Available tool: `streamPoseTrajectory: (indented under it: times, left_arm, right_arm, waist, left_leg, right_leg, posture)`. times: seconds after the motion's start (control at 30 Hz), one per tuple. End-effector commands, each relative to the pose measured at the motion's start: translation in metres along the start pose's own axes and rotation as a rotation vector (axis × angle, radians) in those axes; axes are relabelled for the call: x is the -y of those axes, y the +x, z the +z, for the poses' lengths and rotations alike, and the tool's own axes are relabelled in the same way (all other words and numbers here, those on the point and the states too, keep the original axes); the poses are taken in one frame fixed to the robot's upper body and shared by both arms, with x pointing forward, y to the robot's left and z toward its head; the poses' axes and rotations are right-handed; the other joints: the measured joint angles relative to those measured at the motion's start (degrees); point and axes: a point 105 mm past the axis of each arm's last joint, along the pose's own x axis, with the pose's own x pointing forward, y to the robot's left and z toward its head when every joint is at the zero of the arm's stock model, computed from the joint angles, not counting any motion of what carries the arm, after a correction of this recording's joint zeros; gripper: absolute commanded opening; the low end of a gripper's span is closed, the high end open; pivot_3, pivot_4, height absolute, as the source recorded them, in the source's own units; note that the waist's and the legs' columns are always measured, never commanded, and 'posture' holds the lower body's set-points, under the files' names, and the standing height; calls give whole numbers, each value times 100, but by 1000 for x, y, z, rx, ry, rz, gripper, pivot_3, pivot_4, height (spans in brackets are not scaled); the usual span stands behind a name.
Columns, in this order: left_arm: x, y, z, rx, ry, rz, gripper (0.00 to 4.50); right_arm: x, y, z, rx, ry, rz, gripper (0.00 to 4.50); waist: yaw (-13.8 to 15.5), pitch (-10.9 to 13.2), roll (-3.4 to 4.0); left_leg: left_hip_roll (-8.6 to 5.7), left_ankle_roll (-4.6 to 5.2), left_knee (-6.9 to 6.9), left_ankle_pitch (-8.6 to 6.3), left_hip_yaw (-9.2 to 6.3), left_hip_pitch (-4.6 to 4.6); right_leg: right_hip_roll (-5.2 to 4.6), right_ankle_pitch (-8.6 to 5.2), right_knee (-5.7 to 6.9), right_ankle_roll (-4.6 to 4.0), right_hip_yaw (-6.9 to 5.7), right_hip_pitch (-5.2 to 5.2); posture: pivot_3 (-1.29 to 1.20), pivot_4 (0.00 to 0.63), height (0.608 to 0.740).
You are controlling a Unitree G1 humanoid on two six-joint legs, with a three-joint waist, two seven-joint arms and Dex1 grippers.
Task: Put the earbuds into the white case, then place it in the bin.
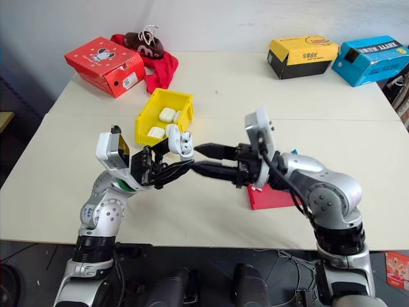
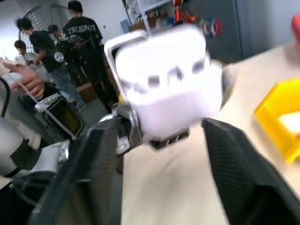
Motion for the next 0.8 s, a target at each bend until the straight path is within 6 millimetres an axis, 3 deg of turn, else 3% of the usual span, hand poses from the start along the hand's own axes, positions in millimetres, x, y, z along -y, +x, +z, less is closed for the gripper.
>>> streamPoseTrajectory:
  times: [0.03,0.07,0.23,0.3,0.37,0.43,0.57,0.73,0.8]
  left_arm:
    - [5,-1,7,-44,57,-17,2772]
    - [4,-5,4,-94,67,-9,2772]
    - [-2,-20,-6,-310,123,43,2772]
    - [-4,-23,-14,-438,169,28,2772]
    - [-7,-24,-21,-547,202,20,2772]
    - [-8,-26,-27,-618,216,8,2772]
    - [-2,-23,-44,-726,214,-58,2772]
    - [6,-19,-52,-749,192,-104,2772]
    - [4,-19,-53,-757,198,-86,2772]
  right_arm:
    - [-14,-17,10,-18,-28,14,4178]
    - [-17,-24,10,-39,-25,5,4487]
    - [-15,-56,5,-116,-30,-97,4487]
    - [-11,-67,1,-174,-116,-147,4315]
    - [-8,-70,-1,-238,-213,-163,3905]
    - [-6,-64,0,-241,-282,-153,3200]
    - [-10,-36,0,-255,-331,-73,1715]
    - [-6,-10,-6,-308,-402,-46,59]
    - [-3,-2,-7,-306,-404,-57,23]
  waist:
    - [0,0,-1]
    - [4,1,-1]
    - [19,2,-3]
    - [26,3,-4]
    - [35,3,-5]
    - [35,4,-7]
    - [1,5,-8]
    - [5,5,-8]
    - [12,5,-9]
  left_leg:
    - [0,0,0,0,0,0]
    - [0,0,0,0,0,0]
    - [0,3,-5,-3,-2,-1]
    - [0,4,-6,-4,-2,-1]
    - [0,4,-8,-7,1,0]
    - [0,3,-8,-9,4,0]
    - [8,-7,-13,-9,6,1]
    - [8,-10,-13,-6,4,-2]
    - [8,-9,-11,-5,4,-4]
  right_leg:
    - [-2,0,-1,0,0,0]
    - [-9,0,-2,0,0,0]
    - [-21,0,-17,0,-2,2]
    - [-22,1,-24,1,-2,2]
    - [-22,1,-39,2,-1,2]
    - [-20,2,-41,3,-1,1]
    - [-19,2,-36,3,3,-3]
    - [-17,1,-20,3,-1,-6]
    - [-18,1,-21,3,-1,-6]
  posture:
    - [0,150,740]
    - [0,150,740]
    - [0,150,740]
    - [0,150,740]
    - [0,150,740]
    - [0,150,740]
    - [0,150,740]
    - [0,150,740]
    - [0,150,740]
